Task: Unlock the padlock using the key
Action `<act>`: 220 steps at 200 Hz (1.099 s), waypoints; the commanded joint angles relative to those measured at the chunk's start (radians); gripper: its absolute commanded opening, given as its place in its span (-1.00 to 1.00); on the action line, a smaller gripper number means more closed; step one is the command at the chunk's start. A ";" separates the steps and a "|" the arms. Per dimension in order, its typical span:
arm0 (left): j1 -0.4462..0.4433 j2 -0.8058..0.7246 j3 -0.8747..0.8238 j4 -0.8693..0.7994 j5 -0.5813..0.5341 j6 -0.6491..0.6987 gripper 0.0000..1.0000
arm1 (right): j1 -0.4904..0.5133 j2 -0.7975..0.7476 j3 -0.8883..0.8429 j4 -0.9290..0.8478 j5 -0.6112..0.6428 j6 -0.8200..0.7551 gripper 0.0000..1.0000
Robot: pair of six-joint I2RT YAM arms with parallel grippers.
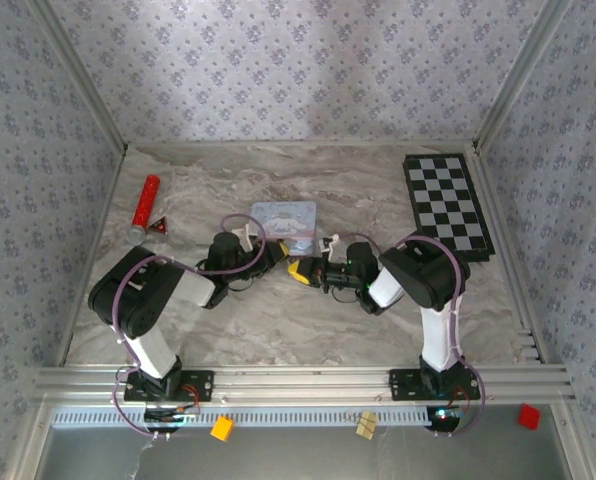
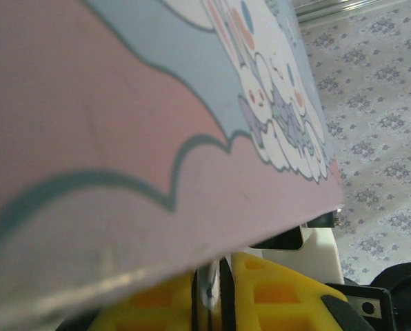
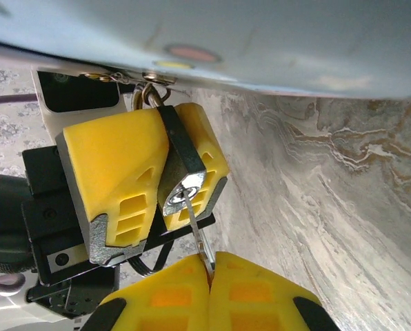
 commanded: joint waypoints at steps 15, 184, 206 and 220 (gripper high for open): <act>-0.056 0.002 -0.029 0.086 0.140 -0.008 -0.93 | -0.048 -0.033 0.046 0.028 0.084 0.007 -1.00; -0.116 -0.015 -0.051 0.125 -0.068 -0.091 -0.98 | -0.031 -0.058 0.016 0.028 0.184 -0.036 -0.98; -0.124 -0.019 -0.058 0.135 -0.095 -0.103 -0.99 | -0.029 -0.066 0.016 0.029 0.194 -0.040 -0.95; -0.128 -0.023 -0.060 0.135 -0.113 -0.106 -0.99 | -0.024 -0.066 0.018 0.028 0.197 -0.037 -0.93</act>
